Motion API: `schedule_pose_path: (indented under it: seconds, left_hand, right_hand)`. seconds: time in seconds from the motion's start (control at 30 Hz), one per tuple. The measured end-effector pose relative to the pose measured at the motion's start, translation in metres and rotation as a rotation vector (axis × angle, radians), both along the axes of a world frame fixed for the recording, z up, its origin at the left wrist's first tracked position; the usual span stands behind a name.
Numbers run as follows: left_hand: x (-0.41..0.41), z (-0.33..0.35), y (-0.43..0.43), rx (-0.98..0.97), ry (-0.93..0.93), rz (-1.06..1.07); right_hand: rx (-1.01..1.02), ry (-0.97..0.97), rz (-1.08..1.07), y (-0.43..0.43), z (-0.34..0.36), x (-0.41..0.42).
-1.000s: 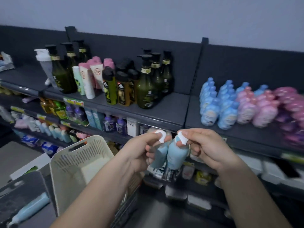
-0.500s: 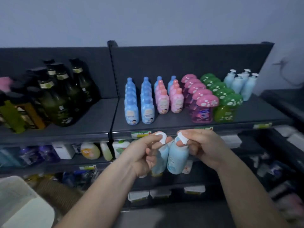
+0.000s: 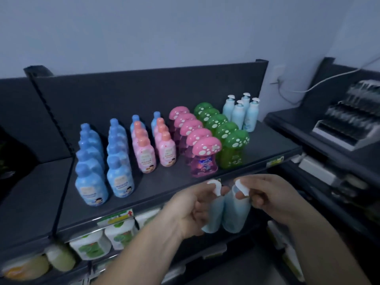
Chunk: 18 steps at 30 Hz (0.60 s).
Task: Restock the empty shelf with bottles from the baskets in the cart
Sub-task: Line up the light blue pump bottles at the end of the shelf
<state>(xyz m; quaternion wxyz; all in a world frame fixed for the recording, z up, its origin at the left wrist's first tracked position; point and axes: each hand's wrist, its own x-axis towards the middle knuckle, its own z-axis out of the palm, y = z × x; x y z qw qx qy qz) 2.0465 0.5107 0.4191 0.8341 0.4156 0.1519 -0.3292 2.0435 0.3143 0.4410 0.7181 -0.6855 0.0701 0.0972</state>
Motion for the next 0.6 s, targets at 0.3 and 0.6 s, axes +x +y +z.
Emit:
schedule_pose_path:
  seconds: [0.3,0.6]
  left_hand:
    - [0.065,0.005,-0.056,-0.050,-0.055,-0.216]
    - [0.097,0.020,-0.114,-0.031,-0.042,-0.272]
  right_hand:
    - [0.003,-0.033,-0.193,-0.054,0.005,0.031]
    - [0.009,-0.034,-0.291,-0.111,0.002,0.056]
